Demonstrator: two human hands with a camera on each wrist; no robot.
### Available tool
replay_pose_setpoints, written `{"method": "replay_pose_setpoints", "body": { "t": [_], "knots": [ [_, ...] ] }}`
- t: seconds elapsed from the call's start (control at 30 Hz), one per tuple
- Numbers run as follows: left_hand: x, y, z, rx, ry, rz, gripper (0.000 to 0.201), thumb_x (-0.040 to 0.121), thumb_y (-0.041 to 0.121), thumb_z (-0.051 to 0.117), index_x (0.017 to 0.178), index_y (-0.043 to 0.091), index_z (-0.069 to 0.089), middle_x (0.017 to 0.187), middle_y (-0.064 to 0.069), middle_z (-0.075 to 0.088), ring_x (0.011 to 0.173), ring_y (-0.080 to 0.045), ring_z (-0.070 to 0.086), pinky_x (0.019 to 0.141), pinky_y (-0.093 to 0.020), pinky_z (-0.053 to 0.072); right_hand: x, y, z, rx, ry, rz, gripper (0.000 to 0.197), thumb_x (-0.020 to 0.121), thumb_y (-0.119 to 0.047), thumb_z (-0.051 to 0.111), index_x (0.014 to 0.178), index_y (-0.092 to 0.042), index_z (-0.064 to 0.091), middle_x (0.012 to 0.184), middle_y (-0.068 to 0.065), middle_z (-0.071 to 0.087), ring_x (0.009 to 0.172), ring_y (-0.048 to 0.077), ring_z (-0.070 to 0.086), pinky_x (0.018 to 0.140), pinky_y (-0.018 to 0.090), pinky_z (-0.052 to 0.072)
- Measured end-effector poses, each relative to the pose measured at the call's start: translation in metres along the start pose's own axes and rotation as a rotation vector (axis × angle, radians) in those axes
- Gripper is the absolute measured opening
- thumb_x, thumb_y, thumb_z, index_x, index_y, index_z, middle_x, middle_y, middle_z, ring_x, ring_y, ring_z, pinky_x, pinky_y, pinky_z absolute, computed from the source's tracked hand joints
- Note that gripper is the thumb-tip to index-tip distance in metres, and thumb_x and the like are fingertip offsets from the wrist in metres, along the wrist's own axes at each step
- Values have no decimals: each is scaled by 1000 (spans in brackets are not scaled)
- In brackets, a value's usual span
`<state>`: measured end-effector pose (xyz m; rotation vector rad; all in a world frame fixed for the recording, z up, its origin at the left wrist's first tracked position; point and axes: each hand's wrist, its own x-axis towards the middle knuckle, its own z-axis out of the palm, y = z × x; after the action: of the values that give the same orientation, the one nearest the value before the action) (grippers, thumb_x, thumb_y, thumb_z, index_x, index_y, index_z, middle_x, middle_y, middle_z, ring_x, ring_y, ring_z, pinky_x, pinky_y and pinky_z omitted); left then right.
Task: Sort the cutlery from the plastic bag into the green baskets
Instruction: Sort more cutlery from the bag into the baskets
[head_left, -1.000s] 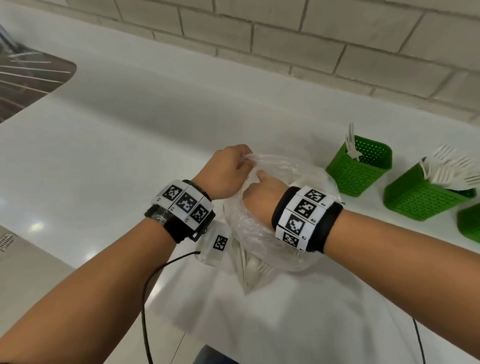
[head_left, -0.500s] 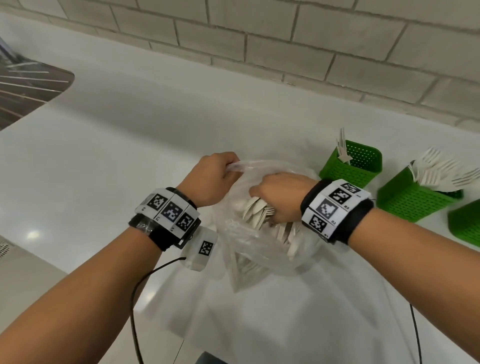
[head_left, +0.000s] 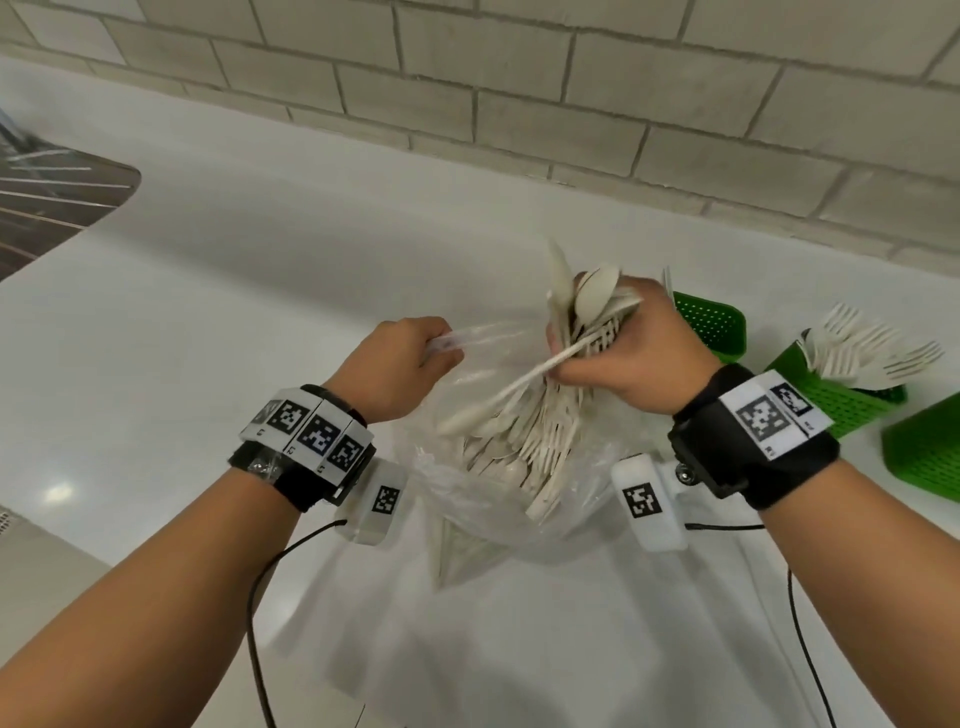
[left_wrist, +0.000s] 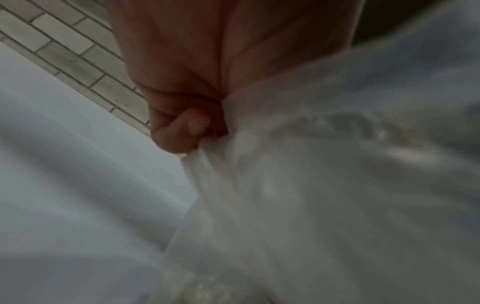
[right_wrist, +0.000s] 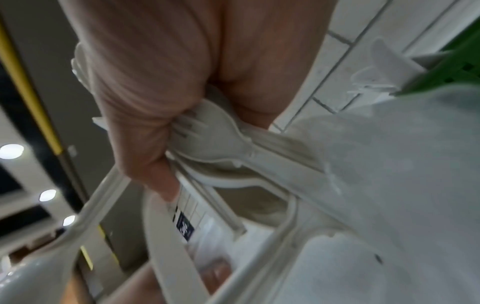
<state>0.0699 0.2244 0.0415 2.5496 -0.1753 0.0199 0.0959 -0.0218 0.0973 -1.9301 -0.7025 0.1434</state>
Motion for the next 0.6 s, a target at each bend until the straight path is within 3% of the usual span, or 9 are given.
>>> {"method": "replay_pose_setpoints", "body": {
  "t": [0.1, 0.2, 0.27, 0.33, 0.4, 0.47, 0.57, 0.6],
  "knots": [
    [0, 10, -9, -186, 70, 12, 13, 95, 31, 60, 99, 19, 63, 90, 1, 65, 77, -10, 58, 67, -25, 40, 6, -2, -7, 56, 128, 30, 19, 67, -2, 82, 76, -4, 66, 76, 14, 69, 74, 30, 68, 72, 51, 57],
    [-1, 46, -21, -786, 215, 46, 34, 89, 49, 55, 111, 25, 60, 108, 5, 64, 96, -8, 61, 81, -22, 46, 13, -5, -6, 61, 152, 57, 19, 66, -3, 83, 75, -2, 66, 75, 12, 69, 72, 25, 69, 71, 47, 58],
    [-3, 63, -21, -1030, 114, 106, 49, 77, 56, 65, 116, 28, 55, 113, 3, 62, 103, -17, 61, 81, -32, 51, 13, -4, 4, 62, 101, 94, 22, 67, 1, 82, 83, -1, 68, 79, 9, 71, 75, 17, 70, 69, 40, 57],
    [-9, 73, -13, -814, -52, 145, 70, 73, 44, 80, 130, 28, 44, 122, 6, 57, 106, -12, 61, 77, -29, 55, 12, 1, 18, 110, 90, 98, 30, 67, 7, 80, 93, -3, 69, 86, 3, 73, 81, 9, 71, 71, 30, 56],
    [-11, 72, 6, -511, -144, 126, 85, 72, 38, 83, 140, 25, 33, 124, 8, 53, 98, 3, 60, 74, -17, 52, 13, 10, 25, 69, 170, 112, 26, 66, 0, 83, 83, -12, 67, 77, -4, 71, 71, 2, 67, 65, 20, 52],
    [-10, 65, 26, -471, -172, 96, 86, 71, 38, 84, 139, 21, 34, 115, 10, 55, 84, 7, 57, 67, -12, 47, 13, 19, 27, 36, 228, 144, 31, 64, -5, 86, 74, -19, 60, 68, -5, 65, 61, -1, 60, 57, 17, 48],
    [-9, 60, 46, -538, -176, 59, 78, 65, 41, 89, 127, 23, 45, 96, 9, 60, 76, 1, 56, 67, -17, 44, 5, 22, 31, 59, 134, 172, 39, 59, 5, 82, 80, -19, 60, 71, -3, 66, 64, 5, 63, 58, 25, 53],
    [-8, 59, 50, -561, -135, 49, 73, 63, 40, 90, 121, 24, 48, 90, 10, 60, 72, 1, 55, 66, -18, 44, 3, 21, 33, 60, 101, 167, 40, 59, 8, 79, 81, -18, 60, 71, -3, 67, 63, 4, 63, 57, 23, 52]
  ]
}}
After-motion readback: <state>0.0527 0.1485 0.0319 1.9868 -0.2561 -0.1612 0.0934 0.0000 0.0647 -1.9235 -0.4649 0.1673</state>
